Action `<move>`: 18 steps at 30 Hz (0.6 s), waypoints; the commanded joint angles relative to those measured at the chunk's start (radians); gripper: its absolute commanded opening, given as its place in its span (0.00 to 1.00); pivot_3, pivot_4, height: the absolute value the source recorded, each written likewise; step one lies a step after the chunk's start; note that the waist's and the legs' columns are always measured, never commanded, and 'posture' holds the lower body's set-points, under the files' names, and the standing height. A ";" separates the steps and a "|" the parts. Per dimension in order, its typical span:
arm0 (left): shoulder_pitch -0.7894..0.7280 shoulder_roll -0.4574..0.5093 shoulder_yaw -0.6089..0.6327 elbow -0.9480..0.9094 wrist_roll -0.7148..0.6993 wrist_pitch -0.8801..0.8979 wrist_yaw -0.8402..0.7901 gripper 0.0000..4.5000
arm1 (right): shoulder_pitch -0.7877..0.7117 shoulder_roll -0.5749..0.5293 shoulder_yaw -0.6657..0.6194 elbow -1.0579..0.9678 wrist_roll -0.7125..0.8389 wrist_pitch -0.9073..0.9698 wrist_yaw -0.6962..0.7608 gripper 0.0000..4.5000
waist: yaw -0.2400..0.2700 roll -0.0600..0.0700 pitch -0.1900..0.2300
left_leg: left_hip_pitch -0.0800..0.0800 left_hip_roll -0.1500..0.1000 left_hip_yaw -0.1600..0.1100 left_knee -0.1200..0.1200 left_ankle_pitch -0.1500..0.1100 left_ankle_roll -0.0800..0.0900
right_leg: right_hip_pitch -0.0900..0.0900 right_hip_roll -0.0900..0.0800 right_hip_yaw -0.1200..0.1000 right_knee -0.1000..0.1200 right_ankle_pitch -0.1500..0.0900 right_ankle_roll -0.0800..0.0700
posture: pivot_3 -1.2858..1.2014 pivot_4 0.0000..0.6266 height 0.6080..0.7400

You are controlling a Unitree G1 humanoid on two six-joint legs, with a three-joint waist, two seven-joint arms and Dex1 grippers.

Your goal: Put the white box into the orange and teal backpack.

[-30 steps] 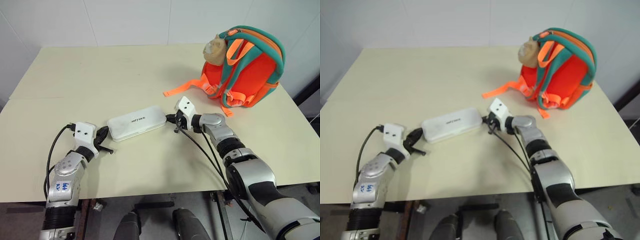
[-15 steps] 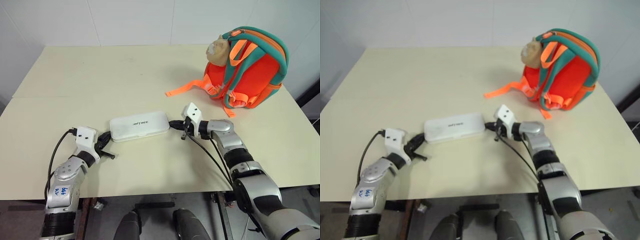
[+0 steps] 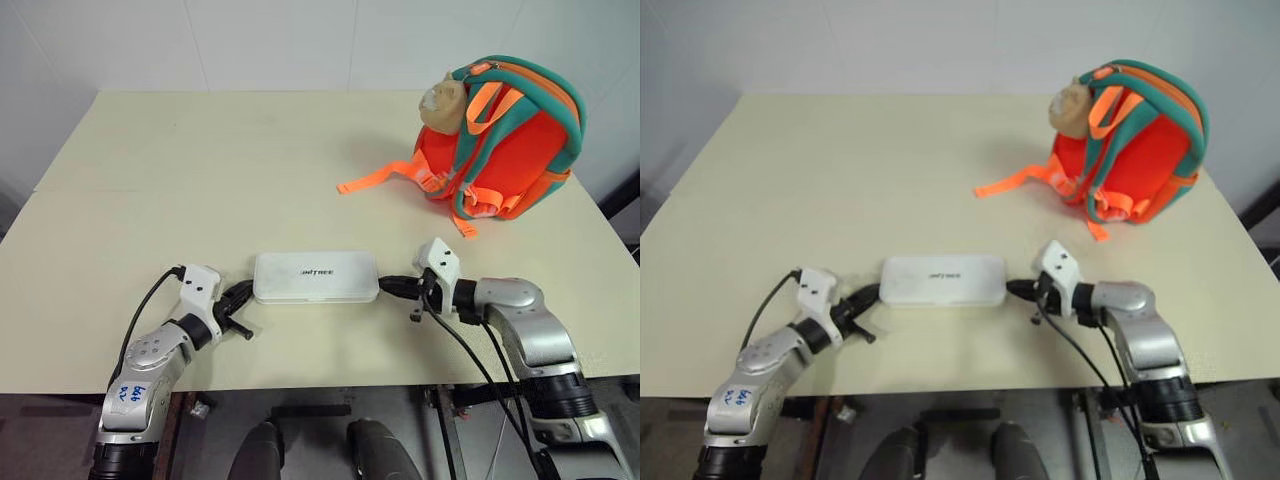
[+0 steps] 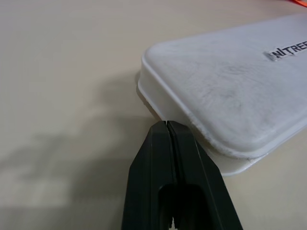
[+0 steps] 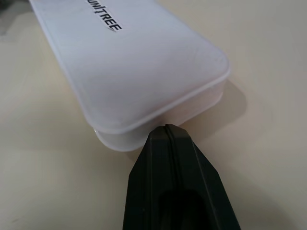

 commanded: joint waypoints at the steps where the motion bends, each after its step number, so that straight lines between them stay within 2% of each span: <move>1: 0.001 0.003 -0.032 -0.053 -0.027 0.013 -0.034 0.01 | 0.033 -0.016 -0.021 -0.085 0.050 0.022 -0.021 0.00 | 0.000 0.000 0.000 | 0.000 0.000 0.000 0.000 0.000 0.000 | 0.000 0.000 0.000 0.000 0.000 0.000 | 0.52 0.24 1.00; 12: 0.005 0.015 -0.035 -0.111 -0.052 0.086 -0.045 0.01 | -0.016 -0.063 -0.018 0.140 0.014 -0.113 -0.044 0.00 | 0.000 -0.001 0.000 | 0.000 0.000 0.001 0.000 0.000 0.001 | 0.000 0.000 0.000 -0.002 0.000 0.000 | 0.52 0.24 1.00; 18: 0.015 0.026 -0.020 -0.127 -0.046 0.100 -0.027 0.01 | -0.022 -0.080 -0.013 0.153 0.035 -0.106 -0.023 0.00 | -0.001 -0.001 0.000 | 0.000 0.000 0.001 0.000 0.000 0.001 | 0.000 0.000 0.000 -0.002 0.000 0.000 | 0.52 0.24 1.00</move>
